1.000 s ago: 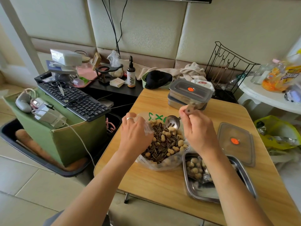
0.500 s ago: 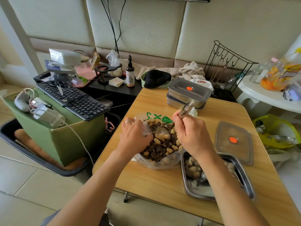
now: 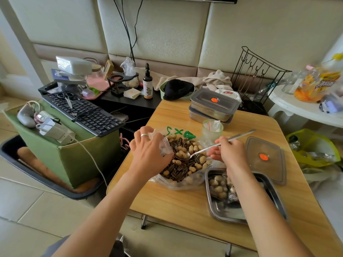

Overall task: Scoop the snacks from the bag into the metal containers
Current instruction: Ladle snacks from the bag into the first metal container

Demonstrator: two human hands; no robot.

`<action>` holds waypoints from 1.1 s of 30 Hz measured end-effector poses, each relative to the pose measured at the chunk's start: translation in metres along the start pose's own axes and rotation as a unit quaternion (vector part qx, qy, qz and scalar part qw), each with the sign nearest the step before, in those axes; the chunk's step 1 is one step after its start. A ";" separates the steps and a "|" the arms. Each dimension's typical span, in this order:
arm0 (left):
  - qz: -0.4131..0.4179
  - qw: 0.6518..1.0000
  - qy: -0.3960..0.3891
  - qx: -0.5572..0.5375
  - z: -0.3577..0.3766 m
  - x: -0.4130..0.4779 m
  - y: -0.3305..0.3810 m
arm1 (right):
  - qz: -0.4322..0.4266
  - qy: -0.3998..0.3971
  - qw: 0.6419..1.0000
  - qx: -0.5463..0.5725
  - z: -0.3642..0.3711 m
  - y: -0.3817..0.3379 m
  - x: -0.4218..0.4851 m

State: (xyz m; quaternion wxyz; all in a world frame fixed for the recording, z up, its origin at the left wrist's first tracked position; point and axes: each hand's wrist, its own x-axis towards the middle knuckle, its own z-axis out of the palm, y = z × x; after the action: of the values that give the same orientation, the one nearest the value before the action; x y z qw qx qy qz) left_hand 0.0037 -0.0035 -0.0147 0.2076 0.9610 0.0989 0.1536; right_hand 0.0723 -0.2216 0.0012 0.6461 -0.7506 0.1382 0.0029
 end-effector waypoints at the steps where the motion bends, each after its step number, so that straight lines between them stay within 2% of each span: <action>1: 0.011 1.000 0.001 0.013 0.000 0.000 0.000 | 0.002 0.004 1.000 0.006 -0.002 0.000 0.001; 4: 0.031 0.998 -0.029 0.037 0.002 0.003 0.000 | -0.020 0.022 1.000 0.010 -0.008 -0.004 0.001; 8: 0.043 0.998 -0.034 0.035 0.004 0.007 0.006 | -0.095 0.041 0.995 0.002 -0.014 -0.016 -0.004; 14: 0.031 0.998 -0.046 0.024 0.010 0.017 0.018 | -0.215 0.014 0.976 -0.020 -0.014 -0.031 -0.017; 17: 0.019 0.996 -0.078 0.027 0.013 0.021 0.022 | -0.280 -0.003 0.959 -0.046 -0.012 -0.033 -0.023; 22: 0.002 0.989 -0.144 -0.025 0.021 0.025 0.025 | -0.396 -0.013 0.912 -0.110 -0.008 -0.030 -0.023; 26: -0.005 0.992 -0.121 -0.023 0.021 0.025 0.030 | -0.467 -0.018 0.875 -0.126 -0.006 -0.031 -0.023; 30: -0.033 0.993 -0.099 -0.058 0.022 0.024 0.034 | -0.578 -0.006 0.801 -0.153 -0.001 -0.040 -0.025; 33: -0.056 0.989 -0.078 -0.109 0.024 0.024 0.035 | -0.611 0.009 0.774 -0.166 0.005 -0.042 -0.027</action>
State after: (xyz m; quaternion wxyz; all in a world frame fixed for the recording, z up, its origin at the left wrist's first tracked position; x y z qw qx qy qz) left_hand 0.0388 -0.0372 -0.0144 0.3265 0.9346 0.1188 0.0763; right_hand 0.0558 -0.2057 0.0461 0.3757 -0.7726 -0.3466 -0.3765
